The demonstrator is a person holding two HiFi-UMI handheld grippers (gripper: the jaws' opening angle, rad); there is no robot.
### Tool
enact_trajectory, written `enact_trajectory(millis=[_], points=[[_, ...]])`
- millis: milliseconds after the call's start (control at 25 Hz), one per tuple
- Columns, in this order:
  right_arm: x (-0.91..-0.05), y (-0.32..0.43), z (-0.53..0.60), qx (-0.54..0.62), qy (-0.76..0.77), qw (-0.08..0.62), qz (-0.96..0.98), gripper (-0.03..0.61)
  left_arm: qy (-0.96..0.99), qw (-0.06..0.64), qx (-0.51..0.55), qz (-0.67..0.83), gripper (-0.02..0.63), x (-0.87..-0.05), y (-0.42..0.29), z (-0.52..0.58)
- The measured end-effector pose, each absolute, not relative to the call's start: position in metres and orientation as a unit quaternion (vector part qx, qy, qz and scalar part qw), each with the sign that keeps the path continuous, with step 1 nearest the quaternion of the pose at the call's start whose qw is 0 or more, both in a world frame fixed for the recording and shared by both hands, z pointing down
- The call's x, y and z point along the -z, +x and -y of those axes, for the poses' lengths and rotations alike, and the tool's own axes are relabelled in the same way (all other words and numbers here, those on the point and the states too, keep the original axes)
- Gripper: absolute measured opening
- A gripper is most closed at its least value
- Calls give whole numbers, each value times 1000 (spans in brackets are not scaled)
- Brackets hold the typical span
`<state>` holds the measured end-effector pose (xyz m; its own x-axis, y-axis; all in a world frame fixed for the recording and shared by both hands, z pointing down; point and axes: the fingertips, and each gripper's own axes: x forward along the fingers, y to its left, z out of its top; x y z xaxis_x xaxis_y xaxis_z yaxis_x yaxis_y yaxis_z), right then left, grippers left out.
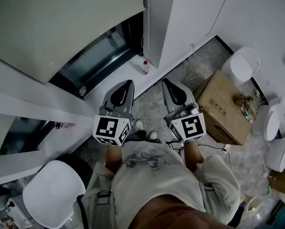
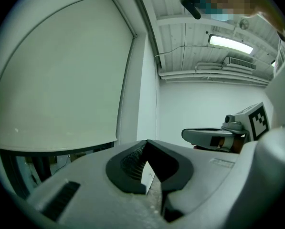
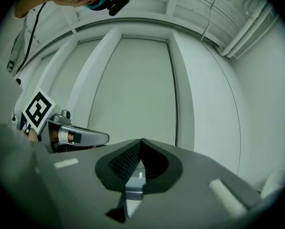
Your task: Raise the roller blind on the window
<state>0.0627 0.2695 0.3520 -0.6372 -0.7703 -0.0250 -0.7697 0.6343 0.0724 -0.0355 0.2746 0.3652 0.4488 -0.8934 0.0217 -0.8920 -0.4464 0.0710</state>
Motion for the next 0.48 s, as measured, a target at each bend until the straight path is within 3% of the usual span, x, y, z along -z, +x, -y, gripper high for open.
enact_trajectory(millis=[480], points=[[-349, 34, -197, 42, 453, 12, 891, 9, 866, 43, 10, 499, 5, -367, -60, -202]])
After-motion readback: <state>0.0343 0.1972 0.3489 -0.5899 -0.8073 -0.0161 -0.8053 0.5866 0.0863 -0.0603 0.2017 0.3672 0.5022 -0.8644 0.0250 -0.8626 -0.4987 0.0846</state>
